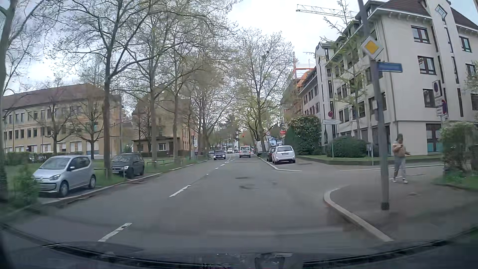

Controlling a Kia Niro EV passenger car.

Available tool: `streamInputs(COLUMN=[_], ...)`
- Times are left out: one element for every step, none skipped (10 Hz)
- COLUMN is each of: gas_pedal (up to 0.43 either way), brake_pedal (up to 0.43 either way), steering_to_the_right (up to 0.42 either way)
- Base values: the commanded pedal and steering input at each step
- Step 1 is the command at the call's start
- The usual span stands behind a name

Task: Follow the waypoints while adhering to traffic rules and regulations

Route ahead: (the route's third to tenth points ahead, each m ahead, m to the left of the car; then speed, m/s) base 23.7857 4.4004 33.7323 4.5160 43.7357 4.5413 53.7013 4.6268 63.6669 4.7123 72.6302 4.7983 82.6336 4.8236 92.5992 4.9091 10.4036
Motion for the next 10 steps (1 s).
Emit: streamInputs(gas_pedal=[0.110,0.110,0.110,0.110,0.110,0.110,0.110,0.098,0.087,0.079], brake_pedal=[0.000,0.000,0.000,0.000,0.000,0.000,0.000,0.000,0.000,0.000], steering_to_the_right=[-0.002,-0.002,-0.002,-0.002,-0.002,-0.002,-0.001,-0.001,-0.001,-0.001])
